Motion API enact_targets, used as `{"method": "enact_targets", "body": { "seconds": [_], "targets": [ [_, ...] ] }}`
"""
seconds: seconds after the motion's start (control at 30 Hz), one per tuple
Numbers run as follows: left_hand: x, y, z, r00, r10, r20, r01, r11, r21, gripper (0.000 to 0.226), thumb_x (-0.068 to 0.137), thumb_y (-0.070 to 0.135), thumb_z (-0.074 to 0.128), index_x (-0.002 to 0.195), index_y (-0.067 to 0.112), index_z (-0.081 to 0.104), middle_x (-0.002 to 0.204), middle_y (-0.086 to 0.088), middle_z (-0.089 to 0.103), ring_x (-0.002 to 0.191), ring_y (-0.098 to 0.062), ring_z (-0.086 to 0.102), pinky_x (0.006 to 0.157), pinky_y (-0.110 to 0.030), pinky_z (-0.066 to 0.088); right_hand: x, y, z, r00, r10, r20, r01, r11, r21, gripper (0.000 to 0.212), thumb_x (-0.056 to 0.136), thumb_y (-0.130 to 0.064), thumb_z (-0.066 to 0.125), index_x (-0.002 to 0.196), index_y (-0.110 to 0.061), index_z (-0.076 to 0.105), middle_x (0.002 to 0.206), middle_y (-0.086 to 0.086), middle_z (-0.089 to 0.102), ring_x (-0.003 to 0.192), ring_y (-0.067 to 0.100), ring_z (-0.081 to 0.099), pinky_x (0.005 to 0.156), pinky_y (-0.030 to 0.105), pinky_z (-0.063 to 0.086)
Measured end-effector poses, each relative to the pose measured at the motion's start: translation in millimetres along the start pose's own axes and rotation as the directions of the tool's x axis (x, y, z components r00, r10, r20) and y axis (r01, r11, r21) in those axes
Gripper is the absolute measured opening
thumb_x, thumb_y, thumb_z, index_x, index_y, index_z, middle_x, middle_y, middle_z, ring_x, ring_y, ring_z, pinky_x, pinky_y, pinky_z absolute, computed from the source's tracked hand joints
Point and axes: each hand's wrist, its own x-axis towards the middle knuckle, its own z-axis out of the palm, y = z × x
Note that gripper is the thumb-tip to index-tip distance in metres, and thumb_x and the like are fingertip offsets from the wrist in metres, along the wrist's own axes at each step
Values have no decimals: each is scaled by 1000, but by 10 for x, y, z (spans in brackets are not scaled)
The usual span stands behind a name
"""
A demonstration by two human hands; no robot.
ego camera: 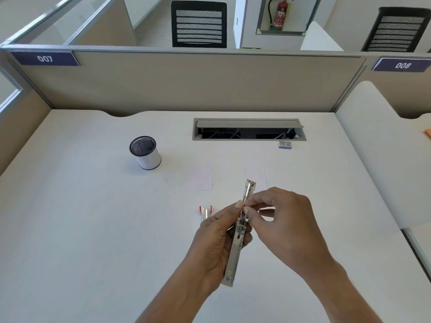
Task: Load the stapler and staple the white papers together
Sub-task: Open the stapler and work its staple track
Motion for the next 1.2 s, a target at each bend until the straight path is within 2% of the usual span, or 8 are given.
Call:
{"method": "enact_targets", "body": {
  "seconds": [0.13,0.23,0.43,0.53,0.7,1.0,1.2],
  "targets": [
    [3,-6,-10,1000,-1,-1,1,1000,1,23,92,17,70,105,0,78,78,-10,62,66,-18,56,76,-32,53,39,-38,-39,996,54,64,-54,999,-4,13,83,-14,77,79,-27,77,77,-16,74,78,3,71,81,31,61],
    [1,0,-11,1000,-5,-8,5,1000,0,20,92,17,70,100,2,80,75,-9,62,64,-18,57,70,-30,55,53,-53,-56,993,72,90,-71,997,-12,13,83,-16,76,78,-28,75,75,-17,73,76,2,71,82,31,61],
    [-12,28,14,1000,1,6,-1,1000,-6,18,88,19,73,95,5,81,73,-7,64,62,-17,56,71,-31,55,14,-40,-75,997,60,57,-64,995,74,23,84,-14,78,84,-31,63,75,-13,69,77,2,71,77,23,60],
    [-9,34,16,1000,4,4,-4,1000,0,20,89,20,73,98,4,80,73,-9,62,62,-17,56,67,-29,56,12,-14,-100,997,55,56,-61,992,111,22,84,-16,80,91,-32,67,77,-12,70,79,3,71,77,22,60],
    [-3,24,29,1000,5,2,-5,1000,6,22,88,20,73,99,4,81,71,-6,62,61,-17,55,68,-30,55,-8,13,-85,999,5,33,-8,996,84,14,84,-15,79,91,-26,76,79,-13,72,83,5,71,81,25,61],
    [-12,37,43,1000,10,1,-10,1000,11,18,87,21,73,94,8,82,72,-5,61,63,-16,54,72,-31,54,-7,-9,-75,999,-53,9,52,997,61,16,83,-10,77,87,-25,75,81,-14,74,82,4,72,80,24,60],
    [-20,28,34,1000,6,1,-6,1000,28,18,86,20,73,92,7,83,71,-6,64,61,-17,56,69,-30,55,10,5,-76,998,-60,23,59,998,31,13,83,-9,78,86,-23,77,80,-15,75,77,1,73,79,26,61]
  ]
}}
